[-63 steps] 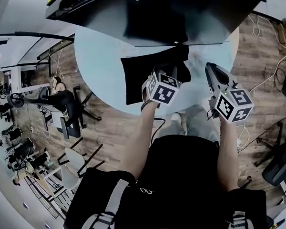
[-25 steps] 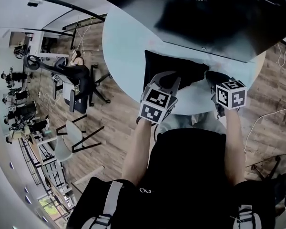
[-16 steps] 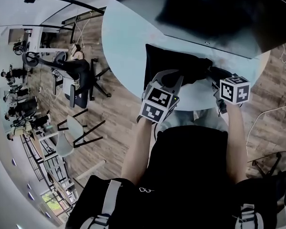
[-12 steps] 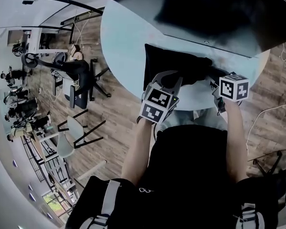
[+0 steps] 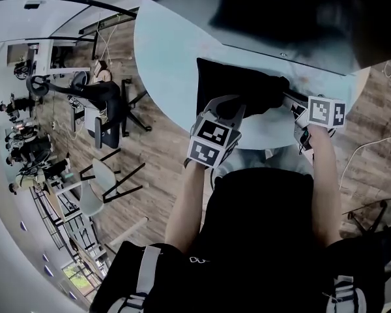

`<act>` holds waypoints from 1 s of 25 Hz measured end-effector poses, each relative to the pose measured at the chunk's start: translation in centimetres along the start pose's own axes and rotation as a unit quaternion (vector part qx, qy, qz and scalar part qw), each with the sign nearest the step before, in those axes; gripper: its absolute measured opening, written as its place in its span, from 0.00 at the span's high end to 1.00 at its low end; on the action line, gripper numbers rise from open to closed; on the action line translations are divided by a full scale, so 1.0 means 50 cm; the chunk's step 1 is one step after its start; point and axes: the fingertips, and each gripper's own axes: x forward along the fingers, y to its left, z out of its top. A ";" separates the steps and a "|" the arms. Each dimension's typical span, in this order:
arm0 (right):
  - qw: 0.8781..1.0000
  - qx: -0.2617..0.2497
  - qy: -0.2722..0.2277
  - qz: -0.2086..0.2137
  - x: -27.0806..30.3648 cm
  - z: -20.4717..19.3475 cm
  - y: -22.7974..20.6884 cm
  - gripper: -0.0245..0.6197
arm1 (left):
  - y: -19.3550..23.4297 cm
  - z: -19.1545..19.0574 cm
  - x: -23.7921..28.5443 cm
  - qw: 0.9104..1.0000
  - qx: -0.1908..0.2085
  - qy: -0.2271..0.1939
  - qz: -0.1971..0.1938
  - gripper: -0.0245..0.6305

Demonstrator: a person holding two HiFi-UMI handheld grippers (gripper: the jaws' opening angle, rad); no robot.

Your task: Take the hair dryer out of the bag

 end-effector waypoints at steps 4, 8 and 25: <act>0.998 0.056 -0.007 0.021 -0.001 0.008 0.002 0.70 | -0.004 0.003 0.005 1.000 0.002 -0.002 -0.003 0.94; 0.993 0.113 -0.012 0.020 0.013 0.016 -0.015 0.79 | -0.007 0.004 0.011 1.000 0.007 -0.006 -0.007 0.94; 0.995 0.097 0.000 0.014 0.013 0.014 -0.002 0.92 | 0.042 -0.076 -0.022 0.999 -0.046 -0.010 0.021 0.60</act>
